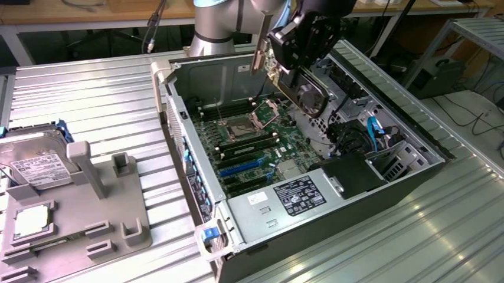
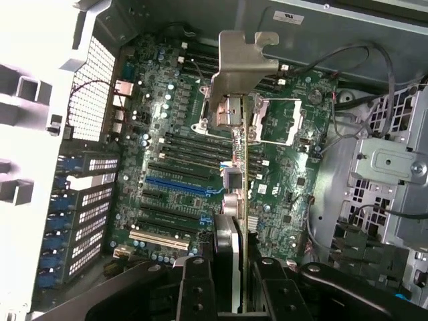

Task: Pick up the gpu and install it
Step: 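Insert the gpu into the slot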

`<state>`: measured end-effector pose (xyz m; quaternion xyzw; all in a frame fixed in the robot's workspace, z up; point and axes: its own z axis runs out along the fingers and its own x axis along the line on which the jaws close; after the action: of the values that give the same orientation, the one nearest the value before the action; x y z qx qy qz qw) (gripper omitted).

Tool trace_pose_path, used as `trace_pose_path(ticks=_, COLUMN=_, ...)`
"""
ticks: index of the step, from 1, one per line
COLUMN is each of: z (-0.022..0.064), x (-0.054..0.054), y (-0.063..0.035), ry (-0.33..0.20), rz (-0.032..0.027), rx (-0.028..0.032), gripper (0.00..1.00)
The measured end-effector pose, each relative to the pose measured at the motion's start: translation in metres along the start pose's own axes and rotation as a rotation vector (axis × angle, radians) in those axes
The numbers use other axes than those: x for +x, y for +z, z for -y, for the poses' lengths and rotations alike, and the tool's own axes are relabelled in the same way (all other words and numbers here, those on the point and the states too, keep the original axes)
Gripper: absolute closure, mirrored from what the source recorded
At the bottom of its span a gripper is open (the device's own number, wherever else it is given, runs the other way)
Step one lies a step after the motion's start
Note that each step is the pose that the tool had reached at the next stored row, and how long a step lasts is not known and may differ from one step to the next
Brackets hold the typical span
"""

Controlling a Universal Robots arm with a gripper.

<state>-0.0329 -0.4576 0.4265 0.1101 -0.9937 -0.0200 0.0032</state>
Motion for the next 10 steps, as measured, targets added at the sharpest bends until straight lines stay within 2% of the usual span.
trace_pose_path(ticks=10, z=0.0022, x=0.0005, y=-0.0001, ry=-0.058, rz=-0.0021, rx=-0.0008, gripper=0.72)
